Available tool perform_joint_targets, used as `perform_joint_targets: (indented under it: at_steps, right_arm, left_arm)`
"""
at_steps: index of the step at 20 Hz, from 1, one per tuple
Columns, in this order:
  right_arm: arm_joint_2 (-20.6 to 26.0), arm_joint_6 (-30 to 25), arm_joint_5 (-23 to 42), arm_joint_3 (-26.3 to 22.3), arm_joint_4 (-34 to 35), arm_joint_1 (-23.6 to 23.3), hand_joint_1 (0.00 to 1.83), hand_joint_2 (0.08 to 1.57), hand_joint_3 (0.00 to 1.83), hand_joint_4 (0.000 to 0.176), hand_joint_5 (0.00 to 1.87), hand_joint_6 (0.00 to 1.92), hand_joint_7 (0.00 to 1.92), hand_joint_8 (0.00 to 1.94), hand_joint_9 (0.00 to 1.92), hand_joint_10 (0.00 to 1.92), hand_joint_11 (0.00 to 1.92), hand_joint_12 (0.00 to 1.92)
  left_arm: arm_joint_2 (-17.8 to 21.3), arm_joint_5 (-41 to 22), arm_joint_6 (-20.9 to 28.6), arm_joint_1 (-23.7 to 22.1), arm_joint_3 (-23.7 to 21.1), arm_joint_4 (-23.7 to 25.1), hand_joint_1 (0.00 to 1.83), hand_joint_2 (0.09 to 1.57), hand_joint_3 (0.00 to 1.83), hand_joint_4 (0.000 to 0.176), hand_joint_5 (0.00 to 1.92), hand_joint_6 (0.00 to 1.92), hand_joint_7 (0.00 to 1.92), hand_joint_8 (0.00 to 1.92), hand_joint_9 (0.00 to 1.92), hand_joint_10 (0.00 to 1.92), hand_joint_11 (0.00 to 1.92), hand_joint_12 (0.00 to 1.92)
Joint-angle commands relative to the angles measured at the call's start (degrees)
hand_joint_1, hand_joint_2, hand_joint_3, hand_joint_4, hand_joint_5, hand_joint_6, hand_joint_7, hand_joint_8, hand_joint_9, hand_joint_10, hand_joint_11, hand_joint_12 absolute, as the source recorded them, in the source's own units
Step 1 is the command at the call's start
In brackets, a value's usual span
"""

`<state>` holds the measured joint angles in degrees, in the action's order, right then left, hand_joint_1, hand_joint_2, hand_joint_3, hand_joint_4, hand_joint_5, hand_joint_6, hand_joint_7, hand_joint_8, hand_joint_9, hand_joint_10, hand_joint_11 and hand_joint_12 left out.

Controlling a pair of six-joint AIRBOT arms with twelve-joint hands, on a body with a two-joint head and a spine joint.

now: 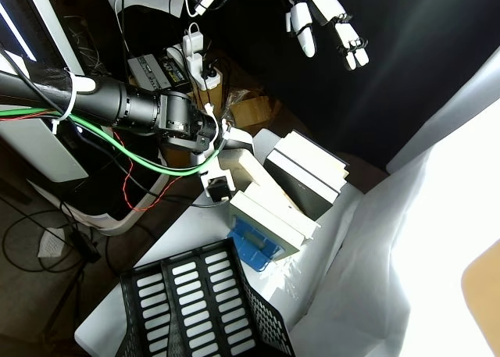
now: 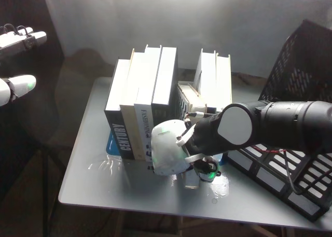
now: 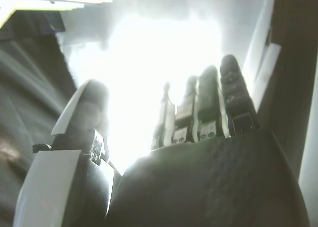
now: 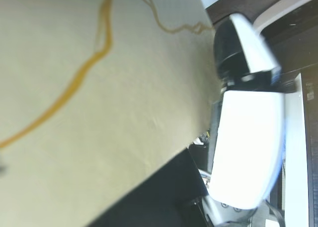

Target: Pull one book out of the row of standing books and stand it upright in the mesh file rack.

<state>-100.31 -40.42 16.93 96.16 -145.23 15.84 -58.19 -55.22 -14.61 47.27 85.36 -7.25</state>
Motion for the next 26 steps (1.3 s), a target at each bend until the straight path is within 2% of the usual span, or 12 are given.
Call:
perform_joint_targets:
  at_steps: [1, 2, 3, 4, 7, 12, 13, 14, 20, 21, 24, 26]
  right_arm:
    - [2.6, -0.9, -0.2, -0.1, 0.4, -0.2, 1.34, 0.87, 0.62, 0.0, 0.81, 1.25, 0.97, 1.38, 0.84, 1.47, 0.68, 1.9]
    - [3.7, -0.9, 0.7, -1.5, 1.4, -0.9, 1.28, 0.81, 0.69, 0.0, 0.91, 1.07, 1.0, 1.41, 1.04, 1.65, 0.86, 1.92]
    - [4.9, -0.9, 1.6, -2.8, 1.7, -1.8, 1.26, 0.84, 0.64, 0.0, 0.88, 1.11, 1.01, 1.36, 1.0, 1.62, 0.76, 1.92]
    - [6.2, -0.6, 1.8, -4.1, 2.5, -2.4, 1.34, 1.0, 0.37, 0.0, 0.77, 1.18, 0.95, 1.28, 0.83, 1.51, 0.66, 1.89]
    - [10.1, 2.4, 4.4, -7.6, 7.3, -5.2, 1.35, 1.15, 0.03, 0.0, 0.82, 1.37, 0.96, 0.94, 0.76, 1.3, 0.45, 1.67]
    - [12.9, 2.8, 9.1, -11.3, 11.1, -11.3, 1.36, 1.15, 0.0, 0.0, 0.81, 1.24, 1.0, 0.92, 0.83, 1.33, 0.52, 1.69]
    - [14.0, 2.8, 9.9, -12.0, 11.8, -13.0, 1.38, 1.11, 0.0, 0.0, 0.89, 1.08, 1.08, 0.79, 0.93, 1.23, 0.62, 1.66]
    - [14.9, 2.8, 10.8, -12.6, 12.4, -14.4, 1.38, 1.11, 0.0, 0.0, 0.84, 1.11, 1.04, 0.85, 0.95, 1.24, 0.63, 1.68]
    - [18.9, 3.0, 14.6, -13.8, 13.7, -21.5, 1.37, 1.13, 0.0, 0.0, 0.85, 1.07, 0.96, 0.97, 0.91, 1.38, 0.64, 1.83]
    - [18.9, 3.7, 14.5, -13.4, 13.7, -21.4, 1.36, 1.15, 0.0, 0.0, 0.83, 1.18, 0.96, 1.05, 0.79, 1.37, 0.42, 1.8]
    - [19.2, 2.0, 15.1, -12.5, 14.2, -22.0, 1.35, 1.17, 0.01, 0.0, 0.83, 1.24, 0.9, 1.15, 0.74, 1.4, 0.48, 1.77]
    - [19.2, -0.9, 15.9, -10.5, 14.2, -23.1, 1.35, 1.18, 0.0, 0.0, 0.83, 1.27, 0.84, 1.15, 0.76, 1.42, 0.54, 1.76]
  left_arm:
    - [1.5, -6.9, 0.1, 0.0, -0.1, -2.6, 0.39, 1.47, 0.0, 0.053, 0.12, 0.01, 0.0, 0.0, 0.0, 0.0, 0.0, 0.0]
    - [1.6, -7.0, -0.2, 0.1, -0.2, -2.8, 0.43, 1.46, 0.0, 0.041, 0.14, 0.02, 0.0, 0.0, 0.0, 0.0, 0.0, 0.0]
    - [1.6, -7.1, -0.2, 0.1, -0.3, -3.1, 0.45, 1.45, 0.0, 0.033, 0.15, 0.02, 0.0, 0.0, 0.0, 0.0, 0.0, 0.0]
    - [1.7, -7.1, -0.2, 0.1, -0.4, -3.2, 0.46, 1.45, 0.0, 0.041, 0.15, 0.02, 0.0, 0.0, 0.0, 0.0, 0.0, 0.0]
    - [2.0, -7.1, -0.4, 0.1, -0.8, -3.3, 0.53, 1.43, 0.0, 0.047, 0.16, 0.02, 0.0, 0.0, 0.0, 0.0, 0.0, 0.0]
    - [2.7, -7.4, -0.9, 0.1, -1.5, -4.0, 0.49, 1.4, 0.0, 0.051, 0.16, 0.01, 0.0, 0.0, 0.0, 0.0, 0.0, 0.0]
    - [2.8, -7.5, -1.0, 0.1, -1.6, -4.0, 0.48, 1.39, 0.0, 0.052, 0.17, 0.01, 0.0, 0.0, 0.0, 0.0, 0.0, 0.0]
    - [2.8, -7.6, -1.0, 0.0, -1.7, -4.0, 0.42, 1.37, 0.0, 0.066, 0.16, 0.0, 0.0, 0.0, 0.0, 0.0, 0.0, 0.0]
    - [3.0, -8.0, -1.2, -0.1, -1.6, -4.5, 0.41, 1.37, 0.0, 0.062, 0.15, 0.0, 0.0, 0.0, 0.0, 0.0, 0.0, 0.0]
    - [2.9, -7.9, -1.2, -0.1, -1.3, -4.5, 0.4, 1.37, 0.0, 0.072, 0.13, 0.0, 0.0, 0.0, 0.0, 0.0, 0.0, 0.0]
    - [3.2, -7.7, -1.5, -1.4, -1.6, -4.2, 0.42, 1.37, 0.0, 0.051, 0.13, 0.01, 0.0, 0.0, 0.0, 0.0, 0.0, 0.0]
    - [3.3, -7.5, -1.5, -1.8, -1.9, -4.1, 0.42, 1.36, 0.0, 0.058, 0.14, 0.01, 0.0, 0.0, 0.0, 0.0, 0.0, 0.0]
